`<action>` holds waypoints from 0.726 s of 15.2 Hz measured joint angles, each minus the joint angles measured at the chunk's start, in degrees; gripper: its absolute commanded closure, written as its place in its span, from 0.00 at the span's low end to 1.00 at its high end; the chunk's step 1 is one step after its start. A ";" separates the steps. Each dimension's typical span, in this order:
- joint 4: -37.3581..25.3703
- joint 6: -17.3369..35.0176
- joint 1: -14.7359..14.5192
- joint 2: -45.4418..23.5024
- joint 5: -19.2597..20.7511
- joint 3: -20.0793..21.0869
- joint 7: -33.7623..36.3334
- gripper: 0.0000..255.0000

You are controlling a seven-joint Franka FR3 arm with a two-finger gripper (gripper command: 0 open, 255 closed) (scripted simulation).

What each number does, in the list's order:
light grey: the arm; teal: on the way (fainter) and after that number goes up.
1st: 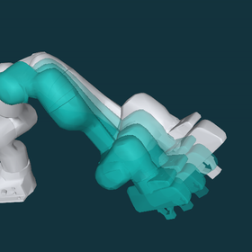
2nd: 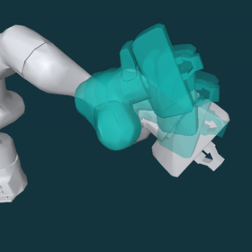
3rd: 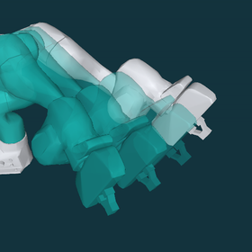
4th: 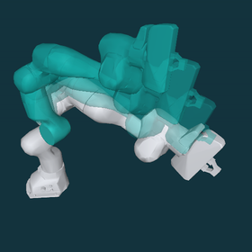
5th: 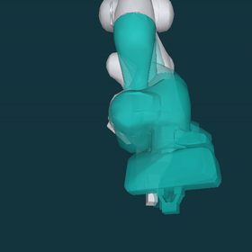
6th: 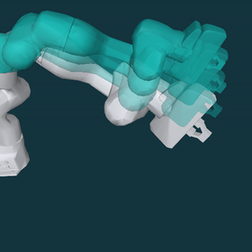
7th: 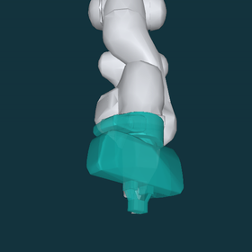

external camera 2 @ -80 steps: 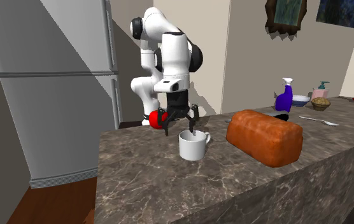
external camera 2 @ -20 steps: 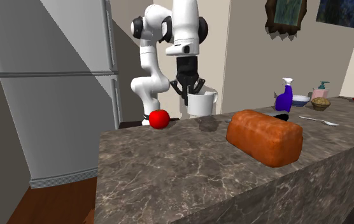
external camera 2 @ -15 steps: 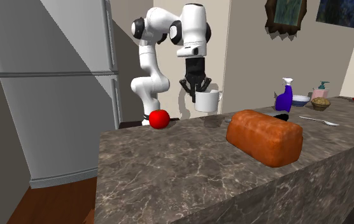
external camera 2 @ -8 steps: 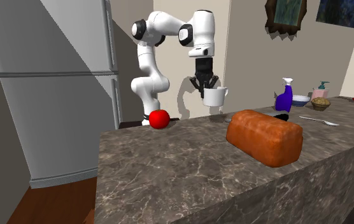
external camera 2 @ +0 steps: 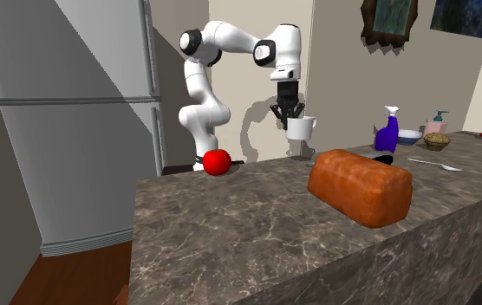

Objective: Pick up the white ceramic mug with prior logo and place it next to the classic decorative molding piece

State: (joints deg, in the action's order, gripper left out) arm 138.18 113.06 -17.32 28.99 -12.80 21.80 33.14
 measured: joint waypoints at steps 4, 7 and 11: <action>-0.56 -0.47 -2.53 0.74 -2.13 4.47 5.77 1.00; -1.59 -1.02 -4.04 0.91 -3.39 7.49 9.77 1.00; -3.57 -0.99 -5.70 -0.12 -4.74 12.15 15.53 1.00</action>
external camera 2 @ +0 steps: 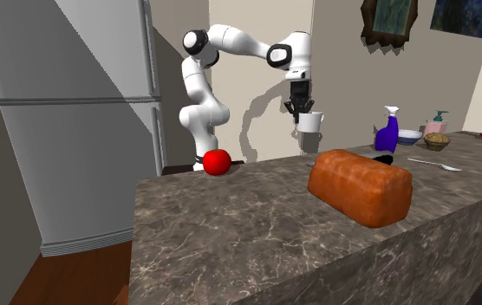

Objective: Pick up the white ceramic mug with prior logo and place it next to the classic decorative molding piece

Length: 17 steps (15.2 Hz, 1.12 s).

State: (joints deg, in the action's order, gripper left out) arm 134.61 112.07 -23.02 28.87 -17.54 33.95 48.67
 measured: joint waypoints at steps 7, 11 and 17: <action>-4.88 0.61 -1.46 -3.71 -0.68 8.80 10.47 1.00; -3.15 3.60 -1.36 -4.92 -0.73 10.33 11.30 1.00; -0.30 8.47 -0.90 -7.03 -0.47 12.27 11.95 1.00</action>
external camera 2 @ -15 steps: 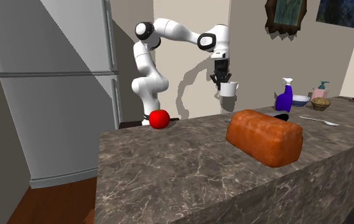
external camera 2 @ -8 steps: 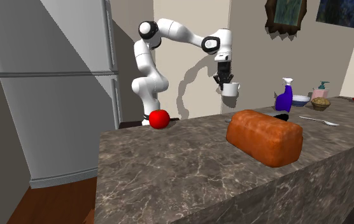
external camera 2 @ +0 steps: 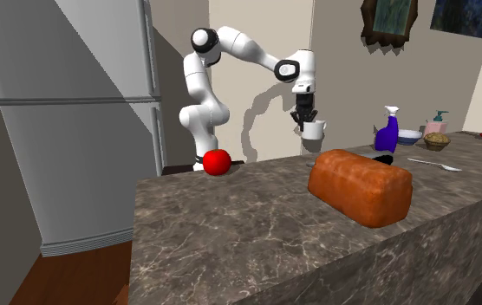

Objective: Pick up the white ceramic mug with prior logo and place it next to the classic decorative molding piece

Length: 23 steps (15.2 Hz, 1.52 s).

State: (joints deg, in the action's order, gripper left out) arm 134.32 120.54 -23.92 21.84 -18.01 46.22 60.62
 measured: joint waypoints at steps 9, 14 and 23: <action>4.49 7.76 0.95 -3.62 0.86 2.79 0.94 1.00; 6.58 12.39 1.99 -6.54 2.24 4.76 2.19 1.00; 7.39 15.10 2.85 -8.73 3.68 6.10 3.39 0.00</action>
